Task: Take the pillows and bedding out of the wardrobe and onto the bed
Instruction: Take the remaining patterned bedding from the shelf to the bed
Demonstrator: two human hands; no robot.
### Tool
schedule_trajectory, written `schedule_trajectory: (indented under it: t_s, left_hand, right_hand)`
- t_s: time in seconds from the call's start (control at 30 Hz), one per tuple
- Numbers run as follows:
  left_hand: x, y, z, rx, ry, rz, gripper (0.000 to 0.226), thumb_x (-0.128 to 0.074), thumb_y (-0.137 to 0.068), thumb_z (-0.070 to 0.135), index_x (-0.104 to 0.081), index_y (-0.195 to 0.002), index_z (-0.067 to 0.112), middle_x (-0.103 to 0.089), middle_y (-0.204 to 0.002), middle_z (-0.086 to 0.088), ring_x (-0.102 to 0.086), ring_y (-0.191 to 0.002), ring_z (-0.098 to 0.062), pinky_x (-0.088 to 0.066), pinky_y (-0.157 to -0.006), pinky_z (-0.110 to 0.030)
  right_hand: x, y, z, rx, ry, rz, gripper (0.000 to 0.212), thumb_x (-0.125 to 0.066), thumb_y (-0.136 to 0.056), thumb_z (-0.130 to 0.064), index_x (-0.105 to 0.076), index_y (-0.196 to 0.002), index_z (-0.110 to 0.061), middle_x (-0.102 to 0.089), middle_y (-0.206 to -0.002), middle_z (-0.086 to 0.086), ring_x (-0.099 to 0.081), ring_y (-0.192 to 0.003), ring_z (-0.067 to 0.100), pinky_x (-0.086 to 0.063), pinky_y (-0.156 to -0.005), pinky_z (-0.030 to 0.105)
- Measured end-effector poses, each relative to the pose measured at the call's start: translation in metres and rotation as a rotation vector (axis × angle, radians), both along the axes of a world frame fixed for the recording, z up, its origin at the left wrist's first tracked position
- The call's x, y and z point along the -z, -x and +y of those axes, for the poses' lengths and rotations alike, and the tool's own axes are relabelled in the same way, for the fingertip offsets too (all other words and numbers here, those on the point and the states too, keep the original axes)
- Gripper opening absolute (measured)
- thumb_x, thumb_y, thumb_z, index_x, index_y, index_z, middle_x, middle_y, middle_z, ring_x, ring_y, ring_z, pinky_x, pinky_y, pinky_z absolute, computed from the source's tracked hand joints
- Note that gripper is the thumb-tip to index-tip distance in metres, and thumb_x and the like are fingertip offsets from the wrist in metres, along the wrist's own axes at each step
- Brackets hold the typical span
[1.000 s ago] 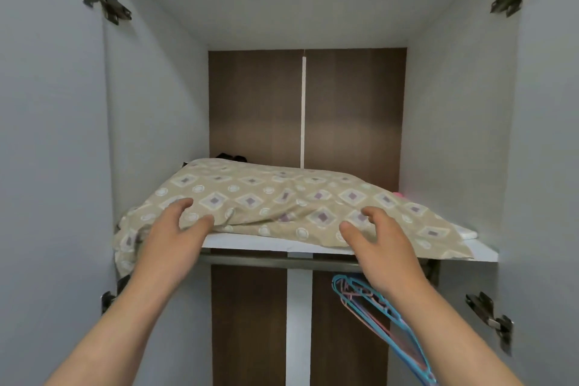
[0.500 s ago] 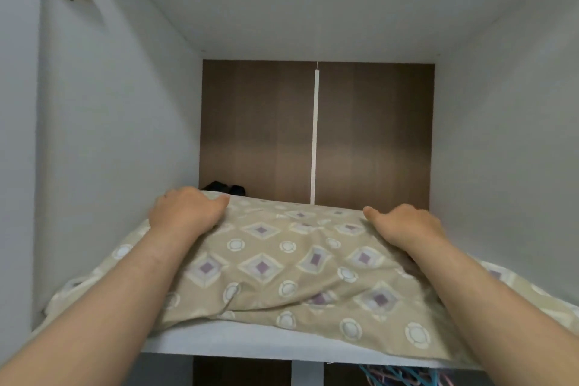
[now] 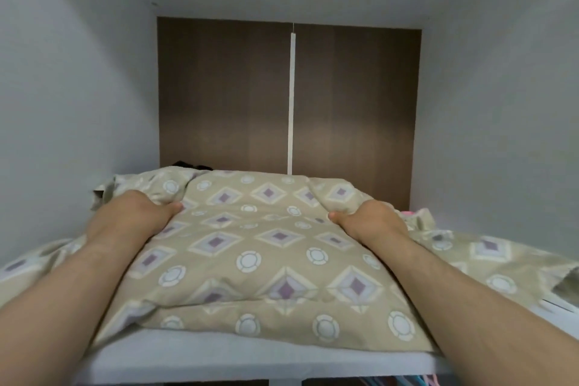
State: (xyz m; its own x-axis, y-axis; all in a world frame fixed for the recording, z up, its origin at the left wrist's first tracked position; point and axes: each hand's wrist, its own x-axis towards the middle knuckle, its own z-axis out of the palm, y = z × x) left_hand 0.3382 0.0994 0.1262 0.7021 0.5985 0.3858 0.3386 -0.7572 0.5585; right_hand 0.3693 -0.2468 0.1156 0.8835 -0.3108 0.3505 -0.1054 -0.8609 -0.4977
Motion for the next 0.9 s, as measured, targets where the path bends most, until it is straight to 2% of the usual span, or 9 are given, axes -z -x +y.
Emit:
schedule_trajectory:
  t_s: [0.1,0.27,0.43,0.53,0.7,0.9]
  left_hand:
    - [0.002,0.002,0.001,0.03,-0.012,-0.064,0.052,-0.061,-0.075,0.061,-0.06,-0.09,0.011,-0.067,-0.107,-0.015,-0.06,-0.099,-0.035,-0.039,-0.071,-0.034]
    - [0.005,0.013,0.002,0.093,0.033,-0.299,0.039,-0.06,-0.079,0.049,-0.058,-0.08,0.01,-0.066,-0.097,-0.018,-0.059,-0.093,-0.04,-0.044,-0.072,-0.038]
    - [-0.012,0.045,0.0,0.138,0.113,-0.621,0.049,-0.056,-0.078,0.058,-0.06,-0.083,0.009,-0.065,-0.09,-0.018,-0.058,-0.084,-0.042,-0.048,-0.071,-0.043]
    - [-0.025,0.07,0.0,0.169,0.122,-0.737,0.05,-0.056,-0.076,0.061,-0.058,-0.08,0.011,-0.064,-0.087,-0.016,-0.058,-0.081,-0.04,-0.048,-0.07,-0.043]
    - [-0.044,0.131,-0.007,0.179,0.055,-0.819,0.05,-0.056,-0.078,0.059,-0.06,-0.081,0.009,-0.065,-0.087,-0.021,-0.058,-0.082,-0.043,-0.046,-0.068,-0.042]
    - [-0.037,0.217,-0.031,0.192,0.011,-0.822,0.052,-0.053,-0.079,0.061,-0.06,-0.078,0.009,-0.065,-0.083,-0.019,-0.057,-0.078,-0.042,-0.047,-0.066,-0.043]
  right_hand:
    - [0.004,0.002,0.001,0.002,-0.037,-0.076,0.047,-0.06,-0.074,-0.065,-0.053,-0.077,-0.019,-0.07,-0.1,0.006,-0.061,-0.088,0.028,-0.042,-0.069,0.032]
    - [0.003,0.018,0.002,-0.044,-0.228,-0.319,0.047,-0.064,-0.076,-0.059,-0.058,-0.085,-0.013,-0.069,-0.094,0.009,-0.061,-0.087,0.03,-0.045,-0.072,0.035]
    - [-0.019,0.063,0.003,-0.062,-0.299,-0.63,0.044,-0.068,-0.075,-0.054,-0.058,-0.081,-0.012,-0.059,-0.079,0.004,-0.056,-0.08,0.03,-0.044,-0.071,0.036]
    - [-0.046,0.099,-0.002,-0.106,-0.287,-0.746,0.046,-0.068,-0.073,-0.055,-0.059,-0.083,-0.011,-0.058,-0.076,0.001,-0.054,-0.078,0.026,-0.046,-0.072,0.037]
    - [-0.066,0.167,-0.017,-0.151,-0.277,-0.795,0.043,-0.068,-0.073,-0.055,-0.058,-0.082,-0.014,-0.056,-0.073,-0.009,-0.056,-0.078,0.025,-0.049,-0.075,0.04]
    - [-0.057,0.25,-0.043,-0.174,-0.284,-0.78,0.043,-0.067,-0.072,-0.058,-0.055,-0.076,-0.018,-0.062,-0.076,-0.002,-0.059,-0.077,0.026,-0.051,-0.075,0.044]
